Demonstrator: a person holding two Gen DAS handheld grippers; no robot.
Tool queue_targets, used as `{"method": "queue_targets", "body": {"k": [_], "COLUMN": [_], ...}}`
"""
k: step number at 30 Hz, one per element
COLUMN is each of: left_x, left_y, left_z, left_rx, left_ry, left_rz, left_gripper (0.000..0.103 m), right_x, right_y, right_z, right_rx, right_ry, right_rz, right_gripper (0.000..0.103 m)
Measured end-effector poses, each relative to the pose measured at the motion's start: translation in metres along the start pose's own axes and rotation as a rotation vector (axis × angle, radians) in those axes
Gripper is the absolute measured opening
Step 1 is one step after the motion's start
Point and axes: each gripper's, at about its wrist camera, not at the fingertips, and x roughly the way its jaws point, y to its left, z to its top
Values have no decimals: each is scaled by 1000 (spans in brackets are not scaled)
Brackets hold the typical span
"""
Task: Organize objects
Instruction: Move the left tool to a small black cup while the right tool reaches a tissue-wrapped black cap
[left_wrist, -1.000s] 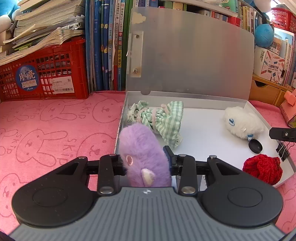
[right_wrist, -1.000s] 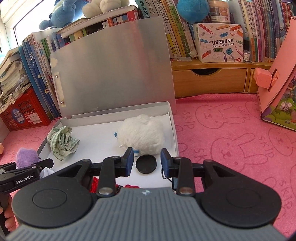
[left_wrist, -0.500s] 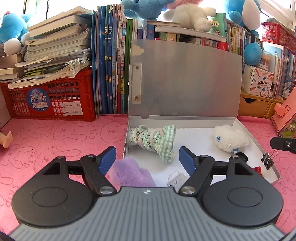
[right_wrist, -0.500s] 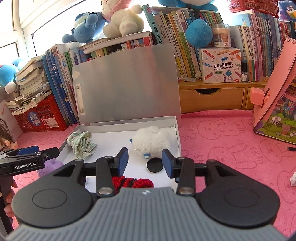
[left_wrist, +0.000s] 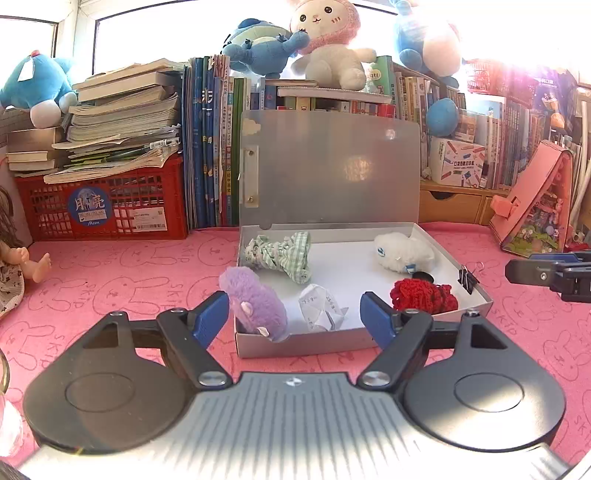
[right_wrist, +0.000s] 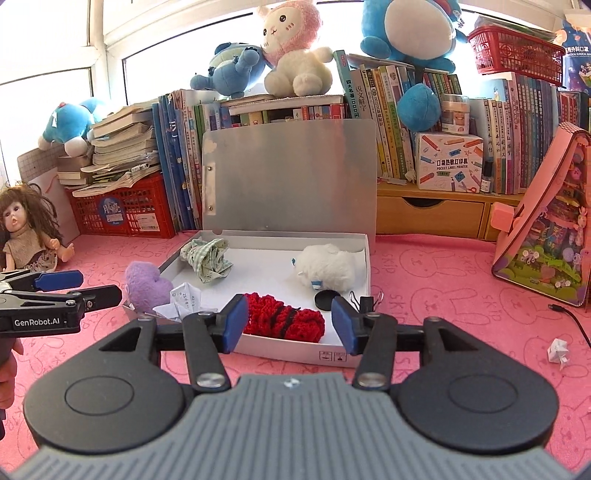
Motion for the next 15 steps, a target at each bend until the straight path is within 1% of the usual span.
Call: {"method": "queue_targets", "body": {"k": [3,5,9,15], "left_x": [-21,-34,-53,-71], "left_y": [-4,-8,-16,-20], "left_z": [-19,-34,-62,-97], "left_rx": [8,17,36,-4], "left_ry": [-11,-13,-10,23], "left_rz": [-11,-14,-3,-16], "left_gripper": [82,84,86,87], "right_x": [-11,-18,-31,-43], "right_y": [2,4,11,26], "right_z": [-13,-22,-45,-82], "right_rx": [-4,-7,-26,-64], "right_ry": [0,-3,-1,26], "right_rz": [7,5,6,6], "right_gripper": [67,67,67,68]}}
